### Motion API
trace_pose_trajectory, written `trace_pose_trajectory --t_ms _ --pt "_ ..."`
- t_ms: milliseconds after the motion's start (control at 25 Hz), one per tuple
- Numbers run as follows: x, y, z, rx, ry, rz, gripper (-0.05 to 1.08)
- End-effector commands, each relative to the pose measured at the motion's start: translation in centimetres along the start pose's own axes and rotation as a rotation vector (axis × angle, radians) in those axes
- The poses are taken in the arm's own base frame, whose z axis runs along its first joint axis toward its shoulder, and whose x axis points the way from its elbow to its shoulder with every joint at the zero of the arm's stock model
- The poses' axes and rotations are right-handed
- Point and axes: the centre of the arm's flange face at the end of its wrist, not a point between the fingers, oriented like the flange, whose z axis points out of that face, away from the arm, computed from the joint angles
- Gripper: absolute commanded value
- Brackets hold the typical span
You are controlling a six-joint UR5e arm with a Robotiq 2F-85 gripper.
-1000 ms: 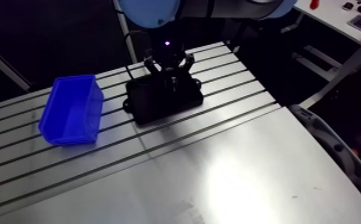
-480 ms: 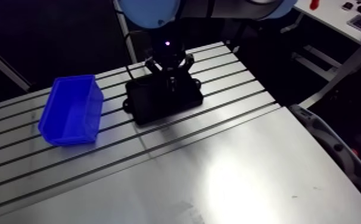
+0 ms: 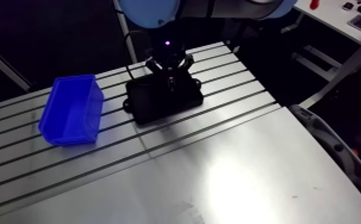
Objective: Pick up the M10 bolt from the tray and put it into the blue bin.
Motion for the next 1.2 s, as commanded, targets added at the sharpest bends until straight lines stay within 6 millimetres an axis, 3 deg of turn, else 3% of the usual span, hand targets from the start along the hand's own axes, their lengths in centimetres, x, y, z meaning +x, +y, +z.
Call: trace_pose_trajectory --t_ms 40,360,760,920,1200 --pt "0.0 0.0 0.0 -0.002 0.001 -0.001 0.82" --pt "0.1 0.1 -0.2 -0.002 0.005 0.001 0.96" --pt "-0.9 0.0 -3.5 -0.001 0.018 -0.008 1.05" --pt "-2.2 -0.3 -6.1 0.004 0.020 -0.020 1.06" --pt "-5.0 -2.1 -12.8 0.000 0.070 -0.105 1.06"
